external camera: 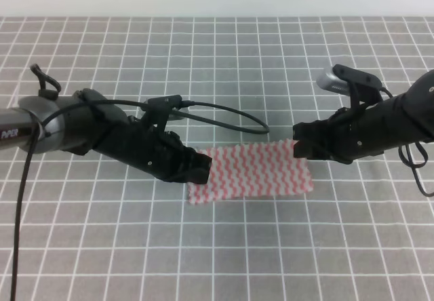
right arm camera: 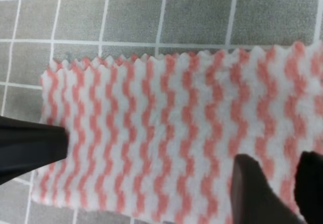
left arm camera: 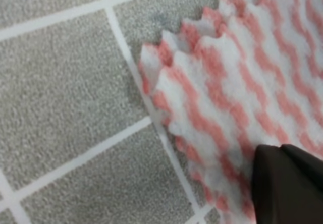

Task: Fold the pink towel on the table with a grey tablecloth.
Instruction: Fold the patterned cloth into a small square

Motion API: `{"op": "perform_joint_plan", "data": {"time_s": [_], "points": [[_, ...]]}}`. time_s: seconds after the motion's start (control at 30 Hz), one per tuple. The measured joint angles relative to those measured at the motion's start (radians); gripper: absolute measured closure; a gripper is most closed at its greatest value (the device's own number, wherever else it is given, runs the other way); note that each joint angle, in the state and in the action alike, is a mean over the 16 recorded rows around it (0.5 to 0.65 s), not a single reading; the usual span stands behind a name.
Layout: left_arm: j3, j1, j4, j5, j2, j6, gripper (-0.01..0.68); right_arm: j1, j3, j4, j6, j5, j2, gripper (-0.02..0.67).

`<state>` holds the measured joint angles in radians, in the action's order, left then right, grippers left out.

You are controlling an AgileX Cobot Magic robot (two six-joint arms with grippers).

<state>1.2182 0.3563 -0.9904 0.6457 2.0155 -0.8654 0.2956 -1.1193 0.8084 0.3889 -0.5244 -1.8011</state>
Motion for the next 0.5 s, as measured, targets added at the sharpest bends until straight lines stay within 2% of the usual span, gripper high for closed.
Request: {"op": "perform_joint_plan", "data": {"time_s": [0.3, 0.5], "points": [[0.001, -0.001, 0.0, 0.007, 0.001, 0.0, 0.677, 0.0, 0.0, -0.027, -0.026, -0.003, -0.025, 0.387], [0.001, -0.002, 0.0, 0.011, 0.001, 0.0, 0.677, 0.0, 0.0, -0.042, -0.044, 0.0, -0.049, 0.369]]}}
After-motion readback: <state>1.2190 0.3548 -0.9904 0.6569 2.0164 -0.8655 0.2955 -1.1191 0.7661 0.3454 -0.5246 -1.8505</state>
